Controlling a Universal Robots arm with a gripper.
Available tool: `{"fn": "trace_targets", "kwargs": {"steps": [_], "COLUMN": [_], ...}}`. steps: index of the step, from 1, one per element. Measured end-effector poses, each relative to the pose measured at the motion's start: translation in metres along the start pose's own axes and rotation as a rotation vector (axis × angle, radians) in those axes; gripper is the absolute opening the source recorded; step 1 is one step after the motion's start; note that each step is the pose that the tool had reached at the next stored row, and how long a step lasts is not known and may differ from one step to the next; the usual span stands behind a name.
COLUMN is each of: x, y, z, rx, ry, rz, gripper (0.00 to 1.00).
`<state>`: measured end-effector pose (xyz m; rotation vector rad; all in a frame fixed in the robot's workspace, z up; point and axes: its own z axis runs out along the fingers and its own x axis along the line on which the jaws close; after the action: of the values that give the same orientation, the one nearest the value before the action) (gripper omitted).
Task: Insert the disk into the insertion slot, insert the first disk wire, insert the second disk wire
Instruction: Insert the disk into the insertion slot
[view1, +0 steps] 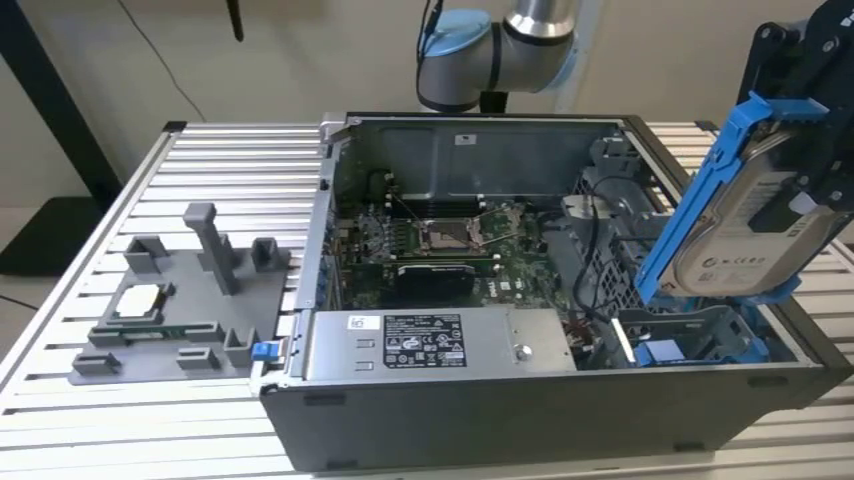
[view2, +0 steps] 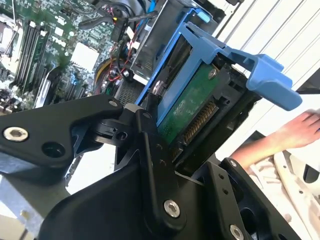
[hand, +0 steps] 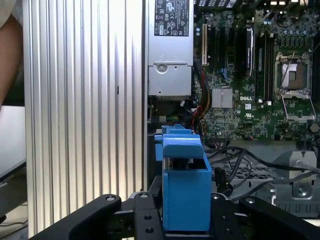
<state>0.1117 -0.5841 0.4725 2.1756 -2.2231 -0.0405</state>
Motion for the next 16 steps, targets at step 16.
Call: {"fn": "trace_targets", "kwargs": {"steps": [16], "x": [0.0003], "y": [-0.0023], "z": [0.0154], "rx": [-0.0017], "ry": [-0.0034], "rz": [0.000], "gripper": [0.00]}}
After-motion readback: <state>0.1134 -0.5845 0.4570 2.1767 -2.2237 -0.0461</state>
